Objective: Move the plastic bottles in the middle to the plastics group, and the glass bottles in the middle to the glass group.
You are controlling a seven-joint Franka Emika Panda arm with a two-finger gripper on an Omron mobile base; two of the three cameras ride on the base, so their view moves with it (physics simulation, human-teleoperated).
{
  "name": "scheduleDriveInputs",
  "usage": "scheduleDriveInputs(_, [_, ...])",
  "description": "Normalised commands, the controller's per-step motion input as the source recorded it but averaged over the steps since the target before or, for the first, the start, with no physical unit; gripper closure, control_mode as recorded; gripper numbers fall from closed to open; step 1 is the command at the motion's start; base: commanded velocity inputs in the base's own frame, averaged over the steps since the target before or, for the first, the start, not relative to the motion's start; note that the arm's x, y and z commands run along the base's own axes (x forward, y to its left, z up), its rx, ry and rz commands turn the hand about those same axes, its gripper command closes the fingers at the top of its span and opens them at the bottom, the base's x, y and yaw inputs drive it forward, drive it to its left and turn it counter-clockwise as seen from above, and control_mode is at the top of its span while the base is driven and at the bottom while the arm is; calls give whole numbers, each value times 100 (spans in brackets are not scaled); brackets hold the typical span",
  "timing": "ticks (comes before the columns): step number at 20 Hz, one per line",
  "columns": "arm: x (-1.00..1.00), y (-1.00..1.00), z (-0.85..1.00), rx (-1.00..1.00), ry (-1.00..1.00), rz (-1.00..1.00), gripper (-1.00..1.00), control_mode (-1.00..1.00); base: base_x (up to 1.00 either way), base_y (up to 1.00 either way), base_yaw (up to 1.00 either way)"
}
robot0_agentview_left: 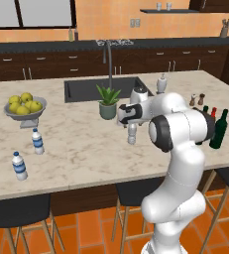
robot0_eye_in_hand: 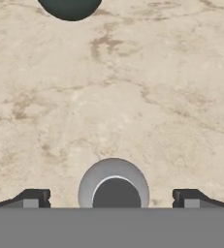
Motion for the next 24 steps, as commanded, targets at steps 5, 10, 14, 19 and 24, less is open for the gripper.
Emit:
scheduleDriveInputs(5, [5, 0, -6, 0, 0, 0, -100, -100, 0, 0, 0])
scheduleDriveInputs(10, [0, 0, -6, -1, 0, 0, 100, -100, 0, 0, 0])
scheduleDriveInputs(14, [-4, 0, -10, 0, 0, 0, 100, -100, 0, 0, 0])
scheduleDriveInputs(19, [-6, 2, -9, 0, 0, 0, 100, -100, 0, 0, 0])
scheduleDriveInputs(24, [-43, 30, 26, 0, 0, 9, 100, -100, 0, 0, 0])
